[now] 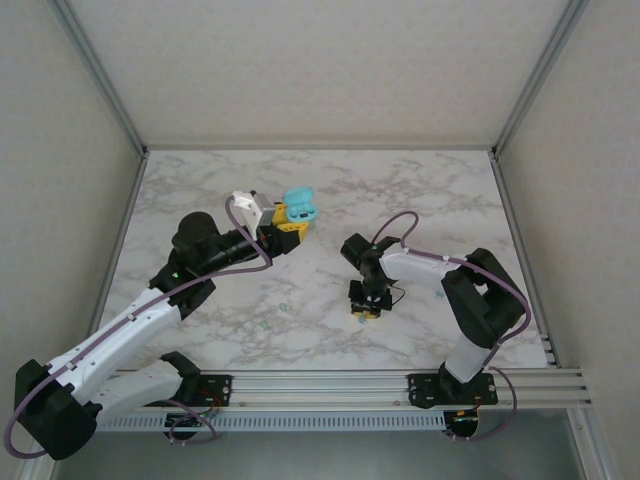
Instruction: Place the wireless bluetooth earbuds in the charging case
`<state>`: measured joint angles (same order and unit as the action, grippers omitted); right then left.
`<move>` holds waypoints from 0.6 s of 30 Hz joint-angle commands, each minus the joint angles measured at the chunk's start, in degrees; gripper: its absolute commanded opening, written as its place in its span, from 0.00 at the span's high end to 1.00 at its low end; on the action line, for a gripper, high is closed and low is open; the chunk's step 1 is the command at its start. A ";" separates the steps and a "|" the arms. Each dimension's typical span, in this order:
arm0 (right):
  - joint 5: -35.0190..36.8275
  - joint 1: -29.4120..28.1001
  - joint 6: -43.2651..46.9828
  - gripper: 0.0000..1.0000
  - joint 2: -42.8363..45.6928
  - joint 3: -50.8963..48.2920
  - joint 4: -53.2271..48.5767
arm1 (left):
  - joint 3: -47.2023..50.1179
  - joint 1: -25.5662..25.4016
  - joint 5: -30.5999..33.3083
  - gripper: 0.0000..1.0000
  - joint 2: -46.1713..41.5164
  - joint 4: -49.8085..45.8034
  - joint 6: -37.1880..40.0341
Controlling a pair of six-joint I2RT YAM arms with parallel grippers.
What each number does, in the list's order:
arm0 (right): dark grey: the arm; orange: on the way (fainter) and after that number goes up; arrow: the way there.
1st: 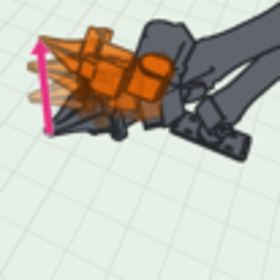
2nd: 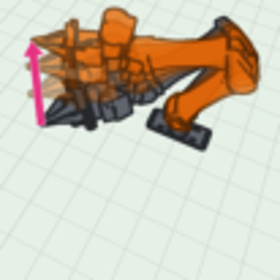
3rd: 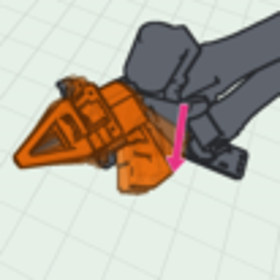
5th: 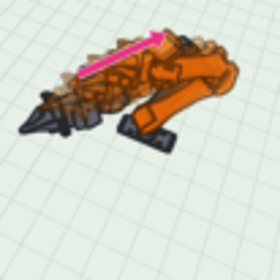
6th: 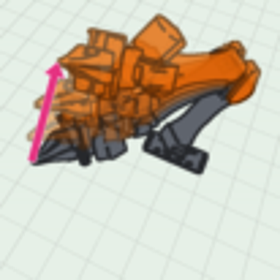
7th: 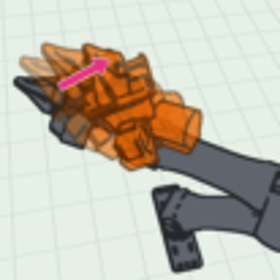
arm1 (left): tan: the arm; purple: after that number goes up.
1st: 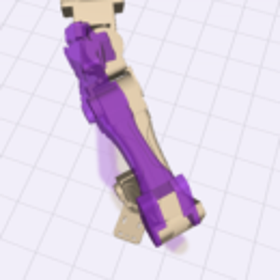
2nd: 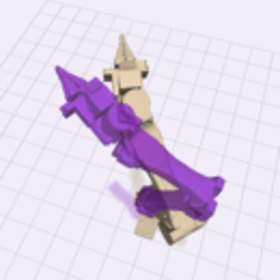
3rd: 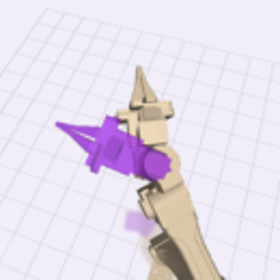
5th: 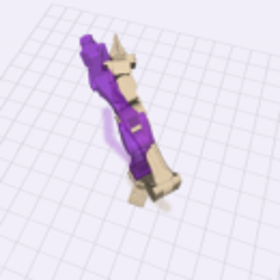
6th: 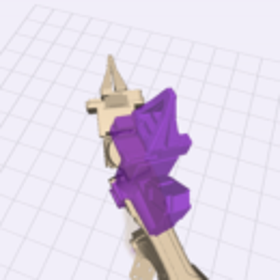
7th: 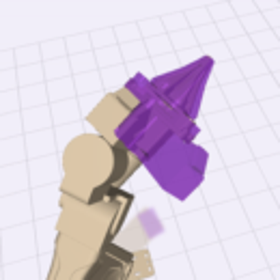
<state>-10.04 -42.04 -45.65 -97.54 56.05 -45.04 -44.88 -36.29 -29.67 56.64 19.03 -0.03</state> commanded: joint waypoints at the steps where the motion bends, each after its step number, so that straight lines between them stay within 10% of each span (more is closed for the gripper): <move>1: 1.99 -0.50 1.07 0.78 -0.36 1.41 -3.10 | 0.23 -0.38 0.18 0.77 -0.68 0.92 0.10; 18: 2.10 -2.97 3.67 0.74 -3.01 3.49 -5.70 | -0.03 -0.37 0.21 0.76 -0.44 0.84 0.03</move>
<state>-10.00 -44.56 -42.98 -99.68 58.19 -47.88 -44.88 -36.29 -29.67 56.66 19.03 -0.03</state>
